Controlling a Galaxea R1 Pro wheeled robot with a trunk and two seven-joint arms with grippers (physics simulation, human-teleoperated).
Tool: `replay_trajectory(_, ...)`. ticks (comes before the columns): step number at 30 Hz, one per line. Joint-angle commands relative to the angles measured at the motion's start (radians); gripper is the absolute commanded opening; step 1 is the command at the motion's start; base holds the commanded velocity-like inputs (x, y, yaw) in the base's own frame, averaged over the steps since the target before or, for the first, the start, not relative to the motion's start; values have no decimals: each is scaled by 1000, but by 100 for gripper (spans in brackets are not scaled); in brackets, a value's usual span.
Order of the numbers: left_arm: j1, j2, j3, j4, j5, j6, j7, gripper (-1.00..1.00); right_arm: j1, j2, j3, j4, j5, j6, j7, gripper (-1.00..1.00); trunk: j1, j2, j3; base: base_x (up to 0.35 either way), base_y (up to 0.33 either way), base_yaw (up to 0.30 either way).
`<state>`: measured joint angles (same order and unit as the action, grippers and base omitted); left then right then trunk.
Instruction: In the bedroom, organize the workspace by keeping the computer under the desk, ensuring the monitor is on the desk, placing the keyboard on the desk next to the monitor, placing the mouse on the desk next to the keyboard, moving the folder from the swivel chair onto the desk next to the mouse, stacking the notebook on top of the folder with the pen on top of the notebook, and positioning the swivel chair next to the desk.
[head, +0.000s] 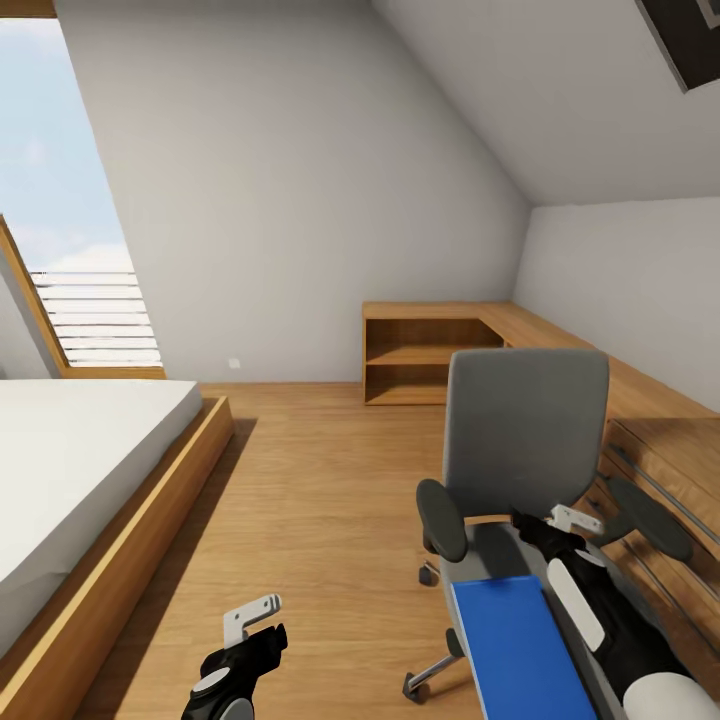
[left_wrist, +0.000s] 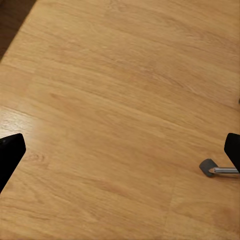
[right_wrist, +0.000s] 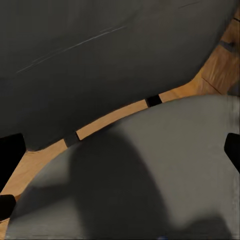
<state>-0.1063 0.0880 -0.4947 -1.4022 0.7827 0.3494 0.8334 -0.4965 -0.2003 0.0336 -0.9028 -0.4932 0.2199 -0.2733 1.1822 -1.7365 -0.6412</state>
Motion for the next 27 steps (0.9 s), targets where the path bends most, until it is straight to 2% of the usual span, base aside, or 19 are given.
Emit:
replay_trajectory(1, -1, 1, -2, -1, 4, 3, 7, 100, 15, 0, 3, -32, -12, 13, -29, 100, 0, -1, -1, 0, 0, 0)
replay_trajectory(3, -1, 1, -2, -1, 4, 3, 7, 100, 42, 3, 3, -84, -29, 31, -72, 100, 0, -1, -1, 0, 0, 0)
replay_trajectory(5, -1, 1, -2, -1, 4, 3, 7, 100, 79, 7, 3, -158, -75, 50, -136, 100, 0, -1, -1, 0, 0, 0)
replay_trajectory(6, -1, 1, -2, -1, 4, 3, 7, 100, 114, 9, 3, -233, -133, 62, -192, 100, 0, -1, -1, 0, 0, 0)
replay_trajectory(8, -1, 1, -2, -1, 4, 3, 7, 100, 180, 12, 6, -356, -203, 74, -248, 100, 0, -1, -1, 0, 0, 0)
replay_trajectory(10, -1, 1, -2, -1, 4, 3, 7, 100, 211, 13, 7, -407, -222, 77, -263, 100, 0, -1, -1, 0, 0, 0)
replay_trajectory(14, -1, 1, -2, -1, 4, 3, 7, 100, 238, 16, 9, -452, -240, 79, -275, 100, 0, -1, -1, 0, 0, 0)
replay_trajectory(15, -1, 2, -1, -1, 4, 4, 6, 100, 245, 33, 10, -465, -267, 79, -289, 100, 0, -1, -1, 0, 0, 0)
replay_trajectory(21, -1, 3, -1, -1, 4, 3, 6, 100, 248, 63, 4, -480, -284, 77, -327, 100, 0, -1, -1, -38, 0, 0)
replay_trajectory(27, -1, 2, -1, -1, 4, 3, 6, 100, 248, 64, 3, -478, -284, 75, -329, 100, 0, -1, -1, -292, 1, -23)
